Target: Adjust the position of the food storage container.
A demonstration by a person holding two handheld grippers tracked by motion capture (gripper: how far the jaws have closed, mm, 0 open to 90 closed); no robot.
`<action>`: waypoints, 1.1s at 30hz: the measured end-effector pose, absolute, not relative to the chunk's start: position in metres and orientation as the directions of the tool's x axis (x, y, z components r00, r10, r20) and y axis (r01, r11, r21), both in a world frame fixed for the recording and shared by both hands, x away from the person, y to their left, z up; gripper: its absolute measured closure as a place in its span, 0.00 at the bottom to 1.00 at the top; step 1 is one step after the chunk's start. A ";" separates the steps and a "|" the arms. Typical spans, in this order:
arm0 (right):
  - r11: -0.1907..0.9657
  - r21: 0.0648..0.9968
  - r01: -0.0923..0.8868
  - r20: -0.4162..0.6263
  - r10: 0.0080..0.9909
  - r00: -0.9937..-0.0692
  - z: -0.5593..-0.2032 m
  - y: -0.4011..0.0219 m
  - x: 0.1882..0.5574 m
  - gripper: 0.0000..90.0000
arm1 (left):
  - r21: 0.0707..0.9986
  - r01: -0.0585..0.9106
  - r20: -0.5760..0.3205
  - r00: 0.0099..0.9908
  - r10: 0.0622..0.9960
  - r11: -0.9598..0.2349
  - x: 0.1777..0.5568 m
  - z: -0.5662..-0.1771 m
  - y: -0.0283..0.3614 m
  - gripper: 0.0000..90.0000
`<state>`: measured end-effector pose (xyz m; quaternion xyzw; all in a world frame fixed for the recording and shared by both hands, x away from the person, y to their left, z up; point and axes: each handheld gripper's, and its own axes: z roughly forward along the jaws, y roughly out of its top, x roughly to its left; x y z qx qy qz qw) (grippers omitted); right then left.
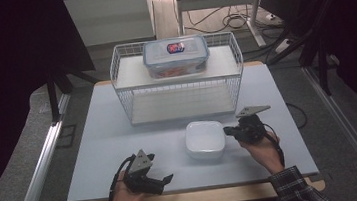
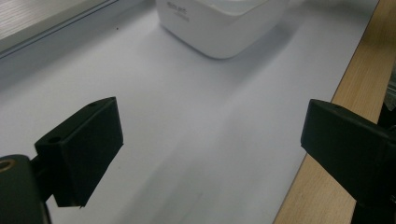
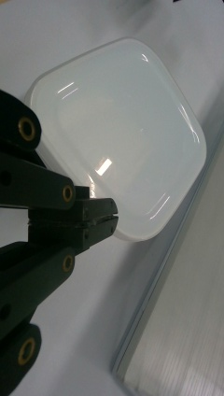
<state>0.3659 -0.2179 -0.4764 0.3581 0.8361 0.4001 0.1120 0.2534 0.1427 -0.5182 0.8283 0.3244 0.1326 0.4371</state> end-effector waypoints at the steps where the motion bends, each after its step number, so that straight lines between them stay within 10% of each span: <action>1: 0.426 0.749 0.507 0.101 0.684 -0.723 -0.477 -0.215 0.366 1.00 | 0.810 0.422 -0.064 0.754 0.653 -0.407 0.253 -0.518 0.143 0.06; 22: 0.477 0.750 0.458 0.081 0.620 -0.780 -0.482 -0.172 0.372 0.97 | 0.807 0.428 -0.066 0.750 0.658 -0.408 0.253 -0.518 0.145 0.06; 33: 0.462 0.780 0.422 0.038 0.638 -0.769 -0.473 -0.200 0.348 0.57 | 0.817 0.434 -0.078 0.736 0.672 -0.380 0.254 -0.518 0.153 0.03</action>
